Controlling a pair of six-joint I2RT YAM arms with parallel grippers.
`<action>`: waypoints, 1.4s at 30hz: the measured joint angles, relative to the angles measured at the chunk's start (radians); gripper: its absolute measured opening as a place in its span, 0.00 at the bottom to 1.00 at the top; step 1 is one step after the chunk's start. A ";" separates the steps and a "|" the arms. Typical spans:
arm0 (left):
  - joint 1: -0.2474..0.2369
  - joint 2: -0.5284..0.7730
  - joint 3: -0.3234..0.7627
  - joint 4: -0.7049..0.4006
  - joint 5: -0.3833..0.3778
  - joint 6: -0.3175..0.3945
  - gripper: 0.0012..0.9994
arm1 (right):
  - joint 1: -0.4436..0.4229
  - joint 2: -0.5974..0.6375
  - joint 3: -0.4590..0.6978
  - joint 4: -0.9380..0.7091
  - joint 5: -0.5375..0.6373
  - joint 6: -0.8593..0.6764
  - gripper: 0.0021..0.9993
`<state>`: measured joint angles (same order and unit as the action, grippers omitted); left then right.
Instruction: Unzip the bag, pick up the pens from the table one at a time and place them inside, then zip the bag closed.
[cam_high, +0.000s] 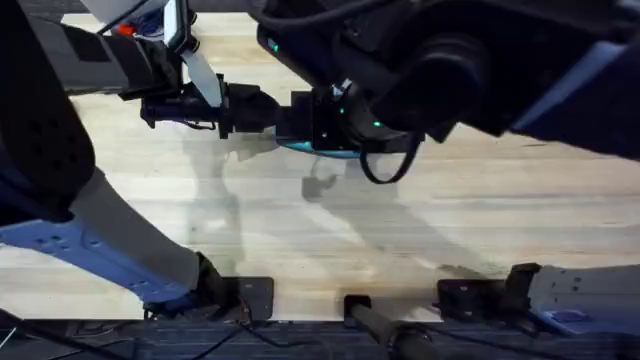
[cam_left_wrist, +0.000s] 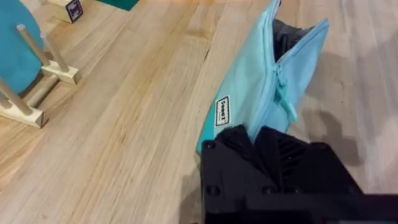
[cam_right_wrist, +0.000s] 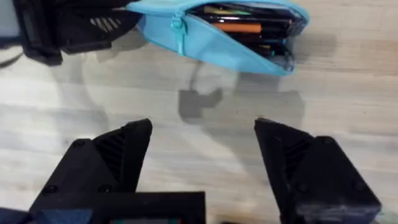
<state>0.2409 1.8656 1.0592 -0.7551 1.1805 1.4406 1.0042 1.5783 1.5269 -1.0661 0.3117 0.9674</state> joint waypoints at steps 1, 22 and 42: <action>0.000 0.000 0.000 0.000 0.000 0.000 0.04 | 0.000 0.008 0.000 0.009 0.003 0.005 1.00; 0.000 0.000 0.000 0.000 0.000 0.000 0.04 | -0.001 0.167 0.000 0.201 0.014 0.025 1.00; 0.000 0.000 0.000 0.000 0.000 0.000 0.04 | -0.079 0.255 0.000 0.285 0.014 0.004 0.96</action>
<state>0.2409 1.8656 1.0592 -0.7551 1.1805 1.4403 0.9253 1.8338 1.5265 -0.7815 0.3256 0.9718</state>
